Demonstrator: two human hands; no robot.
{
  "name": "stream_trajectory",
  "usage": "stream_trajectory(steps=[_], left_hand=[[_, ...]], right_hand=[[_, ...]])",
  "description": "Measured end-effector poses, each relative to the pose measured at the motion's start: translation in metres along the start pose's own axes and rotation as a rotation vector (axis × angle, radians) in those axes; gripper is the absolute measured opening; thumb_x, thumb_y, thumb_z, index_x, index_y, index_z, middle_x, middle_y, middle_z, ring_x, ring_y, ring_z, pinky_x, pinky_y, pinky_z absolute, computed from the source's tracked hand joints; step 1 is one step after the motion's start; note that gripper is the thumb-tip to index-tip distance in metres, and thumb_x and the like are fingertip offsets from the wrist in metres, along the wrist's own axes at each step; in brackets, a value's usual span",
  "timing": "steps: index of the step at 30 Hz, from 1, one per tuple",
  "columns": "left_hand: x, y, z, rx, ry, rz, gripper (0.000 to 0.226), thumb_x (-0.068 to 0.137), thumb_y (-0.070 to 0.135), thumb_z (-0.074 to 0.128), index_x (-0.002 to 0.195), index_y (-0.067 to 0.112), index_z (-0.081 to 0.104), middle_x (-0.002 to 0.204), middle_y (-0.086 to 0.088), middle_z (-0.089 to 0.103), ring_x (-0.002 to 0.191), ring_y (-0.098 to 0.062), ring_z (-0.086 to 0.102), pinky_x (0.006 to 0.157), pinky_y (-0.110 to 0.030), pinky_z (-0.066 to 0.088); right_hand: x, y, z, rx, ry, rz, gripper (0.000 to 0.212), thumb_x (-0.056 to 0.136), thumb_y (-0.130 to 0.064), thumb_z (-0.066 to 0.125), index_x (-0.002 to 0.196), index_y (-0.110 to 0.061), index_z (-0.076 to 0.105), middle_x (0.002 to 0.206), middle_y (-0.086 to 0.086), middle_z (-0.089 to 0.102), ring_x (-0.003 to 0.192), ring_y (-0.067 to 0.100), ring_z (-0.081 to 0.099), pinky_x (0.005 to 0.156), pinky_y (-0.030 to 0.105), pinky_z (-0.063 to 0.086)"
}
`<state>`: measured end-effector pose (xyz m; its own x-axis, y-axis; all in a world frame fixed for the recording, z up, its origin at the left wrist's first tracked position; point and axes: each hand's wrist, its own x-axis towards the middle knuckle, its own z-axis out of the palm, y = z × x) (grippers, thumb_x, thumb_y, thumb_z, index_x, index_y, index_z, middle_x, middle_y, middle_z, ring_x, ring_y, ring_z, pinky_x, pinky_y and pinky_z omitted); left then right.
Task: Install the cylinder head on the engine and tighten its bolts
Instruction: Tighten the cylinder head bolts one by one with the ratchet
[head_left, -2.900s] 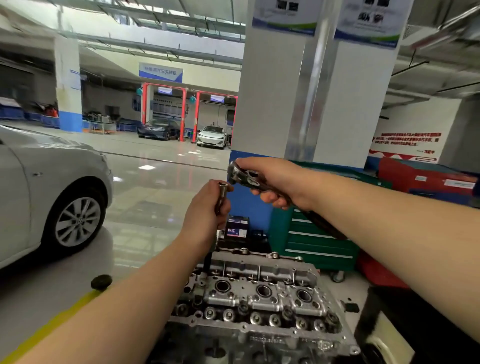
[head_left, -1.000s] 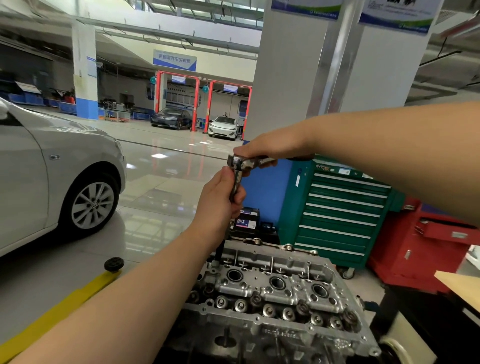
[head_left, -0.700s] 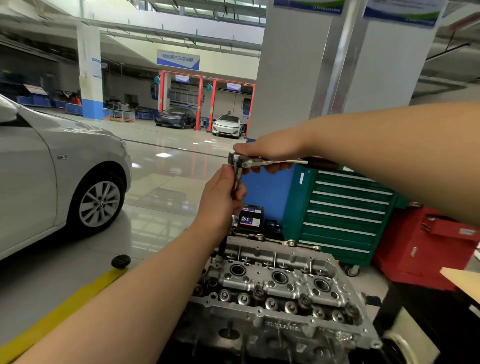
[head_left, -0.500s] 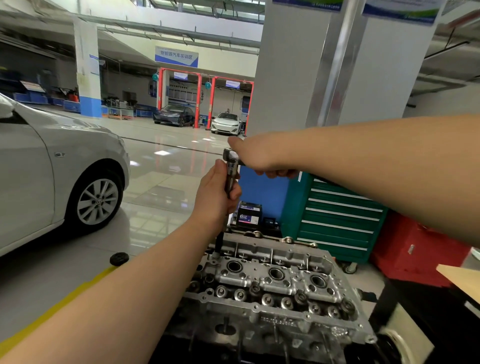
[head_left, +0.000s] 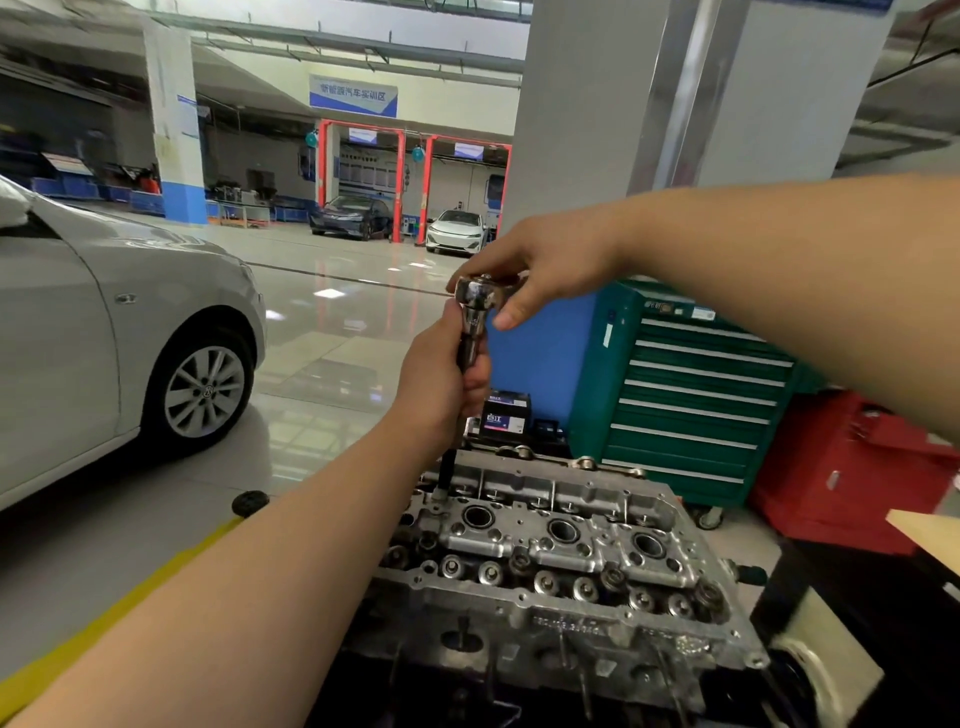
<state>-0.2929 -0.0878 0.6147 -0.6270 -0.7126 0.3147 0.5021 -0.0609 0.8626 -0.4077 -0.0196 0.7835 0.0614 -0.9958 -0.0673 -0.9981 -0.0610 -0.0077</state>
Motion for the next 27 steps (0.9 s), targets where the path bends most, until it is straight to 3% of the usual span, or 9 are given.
stream_trajectory(steps=[2, 4, 6, 10, 16, 19, 23, 25, 27], left_hand=[[0.0, 0.001, -0.001, -0.003, 0.006, -0.006, 0.068, 0.108, 0.061, 0.033, 0.055, 0.027, 0.059, 0.051, 0.0, 0.034, 0.042, -0.014, 0.021, 0.042, -0.021, 0.021], [0.0, 0.003, -0.001, -0.009, 0.032, -0.034, 0.068, 0.107, 0.062, 0.036, 0.054, 0.026, 0.058, 0.05, 0.0, 0.033, 0.042, -0.014, 0.021, 0.042, -0.021, 0.021], [0.003, 0.005, -0.003, -0.009, 0.072, -0.068, 0.063, 0.107, 0.06, 0.038, 0.057, 0.025, 0.054, 0.05, 0.001, 0.031, 0.041, -0.015, 0.02, 0.041, -0.02, 0.02], [0.008, 0.004, 0.001, 0.092, 0.176, -0.074, 0.059, 0.108, 0.053, 0.033, 0.059, 0.022, 0.045, 0.048, -0.001, 0.035, 0.04, -0.017, 0.025, 0.04, -0.022, 0.022], [-0.012, -0.023, 0.001, 0.391, 0.31, 0.121, 0.051, 0.104, 0.053, 0.034, 0.073, 0.023, 0.063, 0.066, 0.001, 0.065, 0.053, -0.009, 0.053, 0.062, -0.036, 0.043], [-0.02, -0.031, 0.006, 0.37, 0.328, 0.138, 0.043, 0.101, 0.055, 0.036, 0.086, 0.03, 0.066, 0.068, 0.008, 0.061, 0.057, -0.006, 0.052, 0.062, -0.035, 0.039], [-0.021, -0.024, 0.007, 0.332, 0.375, 0.125, 0.061, 0.089, 0.081, 0.028, 0.07, 0.029, 0.055, 0.068, 0.008, 0.052, 0.06, -0.015, 0.046, 0.061, -0.036, 0.035], [-0.014, -0.018, 0.01, 0.175, 0.387, 0.055, 0.07, 0.093, 0.082, 0.027, 0.054, 0.028, 0.046, 0.056, 0.005, 0.04, 0.048, -0.016, 0.033, 0.052, -0.033, 0.026], [-0.003, -0.01, 0.004, 0.088, 0.273, -0.076, 0.074, 0.1, 0.076, 0.029, 0.047, 0.025, 0.042, 0.051, 0.003, 0.031, 0.044, -0.017, 0.023, 0.045, -0.028, 0.02]], right_hand=[[-0.002, -0.009, -0.003, -0.037, -0.008, 0.0, 0.053, 0.079, -0.061, 0.081, 0.128, -0.045, 0.066, 0.119, 0.001, 0.074, 0.115, 0.04, 0.065, 0.103, 0.066, 0.049], [-0.003, -0.015, -0.002, -0.108, 0.015, 0.021, 0.06, 0.076, -0.073, 0.076, 0.116, -0.029, 0.07, 0.095, -0.004, 0.077, 0.09, 0.022, 0.072, 0.085, 0.049, 0.059], [-0.001, -0.019, 0.01, -0.105, 0.089, 0.097, 0.066, 0.081, -0.081, 0.063, 0.092, -0.017, 0.066, 0.067, -0.002, 0.068, 0.062, 0.018, 0.062, 0.063, 0.036, 0.053], [0.007, -0.024, 0.044, -0.355, 0.294, 0.283, 0.077, 0.094, -0.084, 0.03, 0.079, -0.013, 0.056, 0.073, 0.003, 0.059, 0.065, 0.022, 0.056, 0.056, 0.035, 0.037], [0.002, -0.007, 0.017, -0.086, 0.018, 0.116, 0.035, 0.1, -0.06, 0.056, 0.107, -0.026, 0.057, 0.096, -0.004, 0.062, 0.088, 0.019, 0.058, 0.078, 0.037, 0.047], [-0.001, -0.001, 0.007, -0.104, -0.052, 0.055, 0.054, 0.102, -0.051, 0.06, 0.151, -0.036, 0.043, 0.134, -0.008, 0.058, 0.121, 0.018, 0.054, 0.104, 0.038, 0.041], [0.003, -0.015, 0.021, -0.148, 0.033, 0.01, 0.071, 0.103, -0.056, 0.053, 0.163, -0.042, 0.018, 0.16, -0.003, 0.045, 0.14, 0.021, 0.047, 0.119, 0.043, 0.035], [0.004, -0.029, 0.025, -0.298, 0.071, 0.063, 0.067, 0.104, -0.062, 0.045, 0.161, -0.031, 0.027, 0.144, 0.006, 0.058, 0.119, 0.028, 0.059, 0.102, 0.046, 0.048], [0.005, -0.04, 0.031, -0.486, 0.093, 0.175, 0.046, 0.107, -0.062, 0.035, 0.133, -0.027, 0.052, 0.106, 0.008, 0.064, 0.085, 0.024, 0.06, 0.066, 0.04, 0.046]])
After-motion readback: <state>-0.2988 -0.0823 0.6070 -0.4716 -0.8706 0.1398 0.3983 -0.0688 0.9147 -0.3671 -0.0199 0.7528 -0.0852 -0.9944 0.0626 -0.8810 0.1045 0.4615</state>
